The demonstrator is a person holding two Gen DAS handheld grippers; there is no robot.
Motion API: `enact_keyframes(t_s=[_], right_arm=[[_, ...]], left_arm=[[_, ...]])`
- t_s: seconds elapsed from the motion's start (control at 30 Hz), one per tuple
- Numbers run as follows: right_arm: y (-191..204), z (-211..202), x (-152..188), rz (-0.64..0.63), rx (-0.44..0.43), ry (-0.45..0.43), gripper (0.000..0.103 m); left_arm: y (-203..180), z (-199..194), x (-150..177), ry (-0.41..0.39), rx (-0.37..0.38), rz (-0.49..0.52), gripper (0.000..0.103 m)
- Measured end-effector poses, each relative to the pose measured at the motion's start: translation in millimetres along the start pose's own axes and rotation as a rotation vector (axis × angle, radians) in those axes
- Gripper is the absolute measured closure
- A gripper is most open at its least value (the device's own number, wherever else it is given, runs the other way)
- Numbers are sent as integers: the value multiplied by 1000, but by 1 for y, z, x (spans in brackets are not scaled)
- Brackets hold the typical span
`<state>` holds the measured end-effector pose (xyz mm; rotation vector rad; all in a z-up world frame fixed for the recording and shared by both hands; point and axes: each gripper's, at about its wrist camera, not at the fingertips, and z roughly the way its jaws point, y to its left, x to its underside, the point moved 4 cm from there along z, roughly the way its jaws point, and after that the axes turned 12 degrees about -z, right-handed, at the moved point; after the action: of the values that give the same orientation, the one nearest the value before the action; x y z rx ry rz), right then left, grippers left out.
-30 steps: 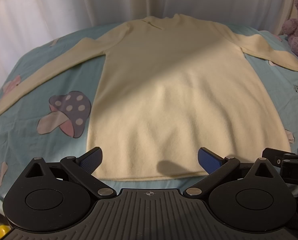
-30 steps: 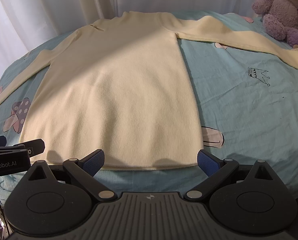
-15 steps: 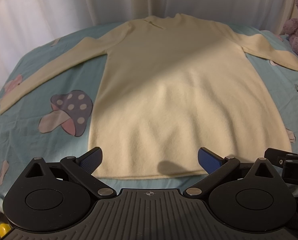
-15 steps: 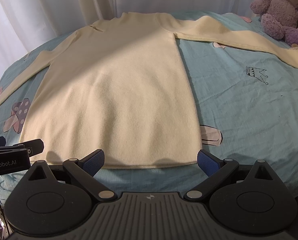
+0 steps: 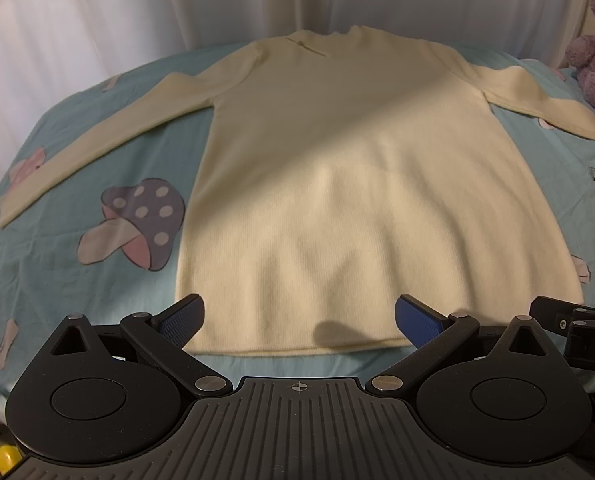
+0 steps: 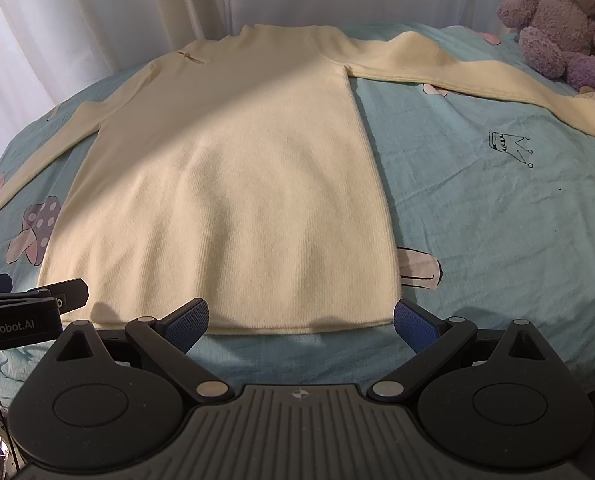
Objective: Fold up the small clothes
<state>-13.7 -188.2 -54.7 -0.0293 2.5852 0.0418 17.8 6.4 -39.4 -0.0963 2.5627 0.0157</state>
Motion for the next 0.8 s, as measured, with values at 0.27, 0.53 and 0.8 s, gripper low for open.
enact_keyframes(t_s=[0.27, 0.53, 0.8], right_arm=[[0, 0, 0, -1, 0, 0, 4], [0, 0, 1, -1, -1, 1, 4], [-1, 0, 2, -2, 0, 0, 4]], left_arm=[[-1, -1, 0, 4, -1, 1, 0], [-2, -1, 0, 4, -2, 1, 0], [-2, -1, 1, 5, -1, 0, 0]])
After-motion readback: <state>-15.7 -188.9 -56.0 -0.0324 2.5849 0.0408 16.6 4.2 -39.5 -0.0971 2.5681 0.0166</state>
